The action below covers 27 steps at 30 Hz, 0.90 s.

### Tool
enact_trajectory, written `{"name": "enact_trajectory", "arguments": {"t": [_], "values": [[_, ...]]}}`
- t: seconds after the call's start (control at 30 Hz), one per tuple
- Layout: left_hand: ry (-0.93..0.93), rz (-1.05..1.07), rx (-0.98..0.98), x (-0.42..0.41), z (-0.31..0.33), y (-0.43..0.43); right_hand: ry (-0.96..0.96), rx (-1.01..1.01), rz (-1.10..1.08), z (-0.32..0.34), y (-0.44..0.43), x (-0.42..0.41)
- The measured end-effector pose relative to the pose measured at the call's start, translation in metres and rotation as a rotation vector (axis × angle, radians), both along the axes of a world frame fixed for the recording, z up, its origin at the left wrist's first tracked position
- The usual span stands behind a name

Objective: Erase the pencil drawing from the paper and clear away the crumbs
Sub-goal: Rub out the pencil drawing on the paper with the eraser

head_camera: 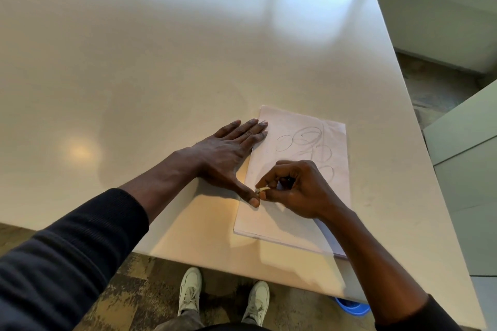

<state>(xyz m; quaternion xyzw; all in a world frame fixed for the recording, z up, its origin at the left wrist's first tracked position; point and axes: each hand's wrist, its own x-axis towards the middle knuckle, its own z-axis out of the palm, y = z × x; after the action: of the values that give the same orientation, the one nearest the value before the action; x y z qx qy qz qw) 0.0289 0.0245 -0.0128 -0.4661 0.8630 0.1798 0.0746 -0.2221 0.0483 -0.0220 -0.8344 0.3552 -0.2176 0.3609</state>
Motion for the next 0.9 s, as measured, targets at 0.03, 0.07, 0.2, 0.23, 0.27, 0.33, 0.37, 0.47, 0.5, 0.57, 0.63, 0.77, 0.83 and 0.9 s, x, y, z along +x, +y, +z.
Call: {"name": "enact_trajectory", "arguments": {"t": [0.03,0.07,0.2,0.23,0.27,0.33,0.37,0.47,0.5,0.57,0.63,0.77,0.83,0.9], "values": [[-0.001,0.0,0.002,0.0,0.0,0.0,-0.003,-0.007,-0.017,0.0,-0.001,0.0],[0.0,0.001,0.004,0.0,0.0,0.0,-0.012,-0.022,-0.053,0.0,-0.004,0.002],[0.008,0.011,0.016,-0.001,0.0,0.0,-0.045,-0.071,-0.165,-0.005,-0.01,0.004],[0.007,0.011,0.013,-0.001,0.0,0.0,-0.044,-0.068,-0.14,-0.004,-0.009,0.003],[0.004,0.009,0.009,-0.001,0.0,0.0,-0.036,-0.054,-0.099,-0.003,-0.007,0.001],[0.001,0.007,0.001,0.0,0.0,0.0,-0.013,-0.021,-0.017,0.0,-0.006,-0.002],[0.0,0.007,-0.003,-0.001,0.0,0.0,-0.01,-0.019,-0.006,0.0,-0.008,-0.002],[0.008,0.011,-0.002,-0.001,0.001,0.001,-0.027,-0.033,-0.093,-0.001,-0.012,0.003],[0.011,0.012,0.0,-0.001,0.001,0.0,-0.033,-0.035,-0.103,-0.002,-0.012,0.003],[0.005,0.011,-0.004,-0.001,0.001,0.0,-0.036,-0.034,-0.056,-0.003,-0.008,0.001],[0.003,0.008,-0.006,-0.001,0.0,0.0,-0.021,-0.011,0.007,-0.001,-0.005,-0.003],[0.003,0.01,0.0,-0.001,0.001,0.001,-0.034,-0.046,-0.069,-0.003,-0.01,0.001],[0.006,0.012,0.0,-0.001,0.002,0.001,-0.038,-0.06,-0.106,-0.006,-0.012,0.003],[0.004,0.014,-0.002,-0.002,0.003,0.001,-0.04,-0.051,-0.082,-0.006,-0.012,0.001]]}}
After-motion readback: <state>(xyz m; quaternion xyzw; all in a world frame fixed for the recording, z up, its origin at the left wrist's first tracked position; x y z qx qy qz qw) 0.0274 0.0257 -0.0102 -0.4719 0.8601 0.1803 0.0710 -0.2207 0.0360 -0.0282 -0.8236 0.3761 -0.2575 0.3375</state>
